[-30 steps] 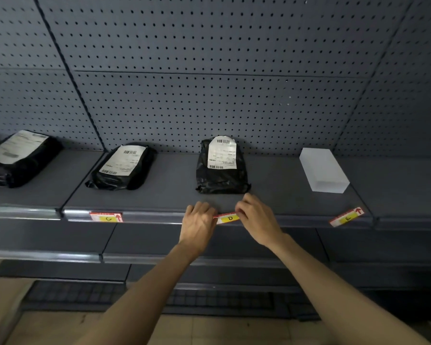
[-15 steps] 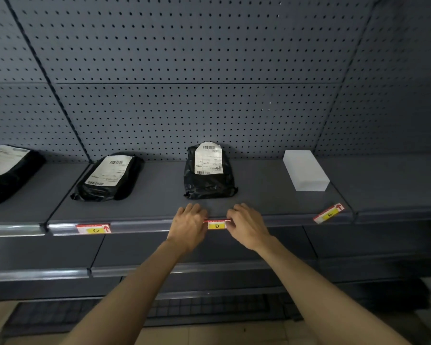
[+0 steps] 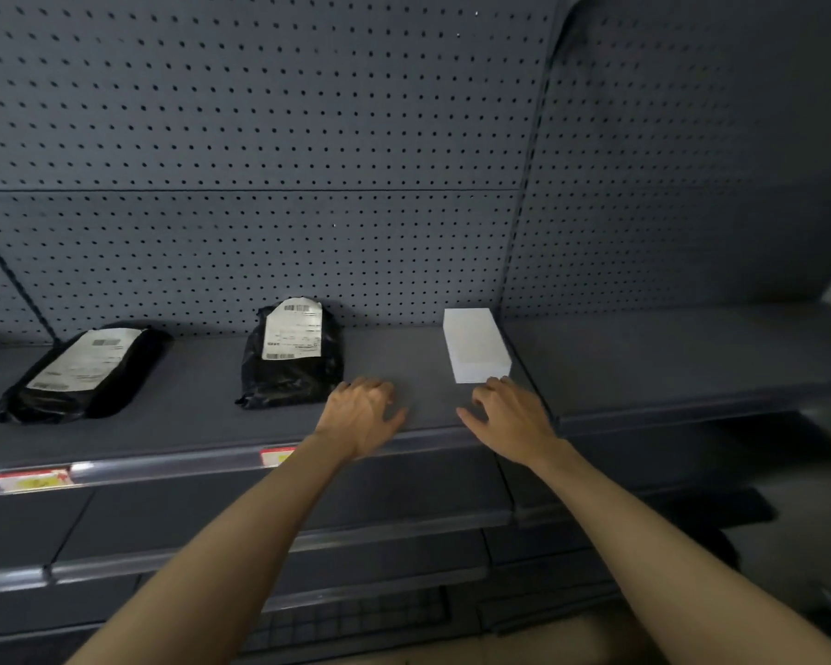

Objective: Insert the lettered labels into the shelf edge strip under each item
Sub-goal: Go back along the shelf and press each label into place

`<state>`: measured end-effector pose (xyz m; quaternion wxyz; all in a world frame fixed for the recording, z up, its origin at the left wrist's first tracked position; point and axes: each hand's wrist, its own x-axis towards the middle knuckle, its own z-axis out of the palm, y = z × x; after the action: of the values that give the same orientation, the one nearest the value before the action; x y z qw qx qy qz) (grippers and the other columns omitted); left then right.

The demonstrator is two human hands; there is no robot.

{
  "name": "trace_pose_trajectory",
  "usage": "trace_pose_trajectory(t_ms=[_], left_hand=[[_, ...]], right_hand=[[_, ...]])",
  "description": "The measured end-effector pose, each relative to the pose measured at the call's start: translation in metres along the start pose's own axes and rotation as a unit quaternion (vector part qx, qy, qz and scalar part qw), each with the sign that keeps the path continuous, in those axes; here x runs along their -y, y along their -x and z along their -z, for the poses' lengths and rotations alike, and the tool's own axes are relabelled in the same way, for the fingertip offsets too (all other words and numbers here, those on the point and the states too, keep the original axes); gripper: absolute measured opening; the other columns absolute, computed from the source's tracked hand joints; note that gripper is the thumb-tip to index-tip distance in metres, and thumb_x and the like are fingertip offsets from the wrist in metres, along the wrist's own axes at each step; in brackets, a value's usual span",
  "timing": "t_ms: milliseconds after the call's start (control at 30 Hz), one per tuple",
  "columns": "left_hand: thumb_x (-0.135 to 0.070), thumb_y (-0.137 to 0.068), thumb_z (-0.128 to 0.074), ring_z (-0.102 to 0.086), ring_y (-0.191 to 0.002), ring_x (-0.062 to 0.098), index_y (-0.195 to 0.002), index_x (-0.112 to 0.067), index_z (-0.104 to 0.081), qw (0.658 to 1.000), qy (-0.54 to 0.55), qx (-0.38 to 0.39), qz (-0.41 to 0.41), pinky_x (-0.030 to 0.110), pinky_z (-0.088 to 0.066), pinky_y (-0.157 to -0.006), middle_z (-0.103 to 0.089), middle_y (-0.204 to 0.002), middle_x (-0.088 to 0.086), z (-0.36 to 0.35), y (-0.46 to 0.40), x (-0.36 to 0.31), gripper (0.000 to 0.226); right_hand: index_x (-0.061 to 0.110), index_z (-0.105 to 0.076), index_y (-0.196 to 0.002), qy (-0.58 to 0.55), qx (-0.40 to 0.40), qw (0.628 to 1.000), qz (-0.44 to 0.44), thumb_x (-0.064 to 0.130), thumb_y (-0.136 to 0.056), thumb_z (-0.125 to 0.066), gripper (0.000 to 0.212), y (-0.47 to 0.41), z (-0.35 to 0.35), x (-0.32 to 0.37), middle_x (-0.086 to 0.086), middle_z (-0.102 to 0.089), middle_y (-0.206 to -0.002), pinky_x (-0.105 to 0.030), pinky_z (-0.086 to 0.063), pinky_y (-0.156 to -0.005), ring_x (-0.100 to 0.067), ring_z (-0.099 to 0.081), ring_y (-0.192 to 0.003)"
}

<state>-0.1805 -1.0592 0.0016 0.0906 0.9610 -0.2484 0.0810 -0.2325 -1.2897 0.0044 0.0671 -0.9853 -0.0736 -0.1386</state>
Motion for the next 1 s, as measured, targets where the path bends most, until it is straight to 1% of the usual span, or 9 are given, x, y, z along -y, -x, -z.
trace_pose_trajectory(t_ms=[200, 300, 433, 533, 600, 667, 800, 900, 1000], left_hand=[[-0.048, -0.092, -0.046, -0.060, -0.105, 0.028, -0.105, -0.017, -0.061, 1.000, 0.002, 0.007, -0.005, 0.039, -0.043, -0.092, -0.067, -0.111, 0.009, -0.034, -0.032, -0.087, 0.037], [-0.046, -0.091, -0.050, -0.061, -0.100, 0.026, -0.104, -0.016, -0.061, 1.000, 0.006, 0.014, -0.002, 0.039, -0.044, -0.090, -0.067, -0.109, 0.008, -0.051, -0.041, -0.116, 0.034], [-0.038, -0.091, -0.054, -0.059, -0.102, 0.024, -0.107, -0.018, -0.061, 0.999, -0.006, 0.022, 0.027, 0.038, -0.042, -0.095, -0.065, -0.112, 0.007, -0.069, -0.046, -0.135, 0.027], [-0.027, -0.090, -0.054, -0.058, -0.100, 0.023, -0.106, -0.017, -0.063, 0.998, -0.028, 0.002, 0.052, 0.035, -0.041, -0.093, -0.065, -0.110, 0.006, -0.079, -0.045, -0.139, 0.021], [-0.022, -0.091, -0.054, -0.055, -0.104, 0.023, -0.110, -0.016, -0.064, 0.998, -0.036, -0.009, 0.055, 0.035, -0.041, -0.094, -0.062, -0.116, 0.005, -0.086, -0.042, -0.140, 0.022], [-0.022, -0.092, -0.053, -0.051, -0.109, 0.024, -0.114, -0.017, -0.063, 0.997, -0.031, -0.019, 0.062, 0.035, -0.040, -0.094, -0.057, -0.120, 0.005, -0.092, -0.039, -0.142, 0.025], [-0.023, -0.093, -0.053, -0.049, -0.107, 0.025, -0.110, -0.020, -0.066, 0.993, 0.007, -0.051, 0.107, 0.035, -0.040, -0.090, -0.057, -0.115, 0.004, -0.097, -0.037, -0.147, 0.022], [-0.023, -0.094, -0.053, -0.049, -0.104, 0.024, -0.108, -0.019, -0.066, 0.994, 0.005, -0.060, 0.094, 0.035, -0.039, -0.088, -0.057, -0.112, 0.004, -0.096, -0.036, -0.148, 0.020], [-0.020, -0.092, -0.056, -0.049, -0.099, 0.024, -0.104, -0.015, -0.064, 0.995, -0.019, -0.068, 0.067, 0.035, -0.038, -0.085, -0.057, -0.109, 0.006, -0.094, -0.036, -0.146, 0.016]], right_hand=[[0.011, -0.063, -0.094, -0.006, 0.008, 1.000, -0.001, 0.039, -0.092, -0.053, 0.030, 0.013, 0.007, -0.081, -0.005, -0.058, -0.096, -0.036, -0.053, -0.069, -0.020, -0.057, -0.088], [0.013, -0.061, -0.106, -0.021, 0.021, 1.000, 0.009, 0.034, -0.093, -0.056, 0.026, 0.018, -0.001, -0.105, -0.005, -0.056, -0.106, -0.035, -0.055, -0.075, -0.018, -0.057, -0.092], [0.015, -0.055, -0.120, -0.048, 0.030, 0.998, 0.035, 0.026, -0.092, -0.060, 0.030, 0.016, -0.014, -0.117, -0.004, -0.054, -0.116, -0.032, -0.055, -0.079, -0.019, -0.057, -0.099], [0.016, -0.055, -0.118, -0.079, 0.029, 0.995, 0.063, 0.021, -0.093, -0.059, 0.026, 0.014, -0.022, -0.116, -0.004, -0.055, -0.114, -0.034, -0.055, -0.079, -0.019, -0.057, -0.099], [0.016, -0.056, -0.114, -0.093, 0.015, 0.993, 0.074, 0.020, -0.094, -0.057, 0.020, 0.013, -0.025, -0.113, -0.004, -0.057, -0.110, -0.032, -0.054, -0.076, -0.019, -0.058, -0.096], [0.014, -0.057, -0.107, -0.102, -0.006, 0.991, 0.081, 0.020, -0.095, -0.055, 0.013, 0.013, -0.027, -0.111, -0.005, -0.058, -0.105, -0.030, -0.051, -0.071, -0.019, -0.058, -0.092], [0.012, -0.057, -0.096, -0.111, -0.022, 0.989, 0.095, 0.018, -0.096, -0.053, 0.007, 0.015, -0.025, -0.109, -0.006, -0.062, -0.097, -0.035, -0.052, -0.070, -0.021, -0.058, -0.086], [0.012, -0.057, -0.095, -0.107, -0.016, 0.990, 0.091, 0.017, -0.096, -0.054, 0.006, 0.018, -0.022, -0.112, -0.007, -0.064, -0.095, -0.035, -0.053, -0.073, -0.021, -0.060, -0.083], [0.012, -0.058, -0.096, -0.090, -0.013, 0.992, 0.093, 0.019, -0.094, -0.057, 0.007, 0.022, -0.024, -0.117, -0.007, -0.067, -0.093, -0.029, -0.050, -0.068, -0.020, -0.062, -0.080]])
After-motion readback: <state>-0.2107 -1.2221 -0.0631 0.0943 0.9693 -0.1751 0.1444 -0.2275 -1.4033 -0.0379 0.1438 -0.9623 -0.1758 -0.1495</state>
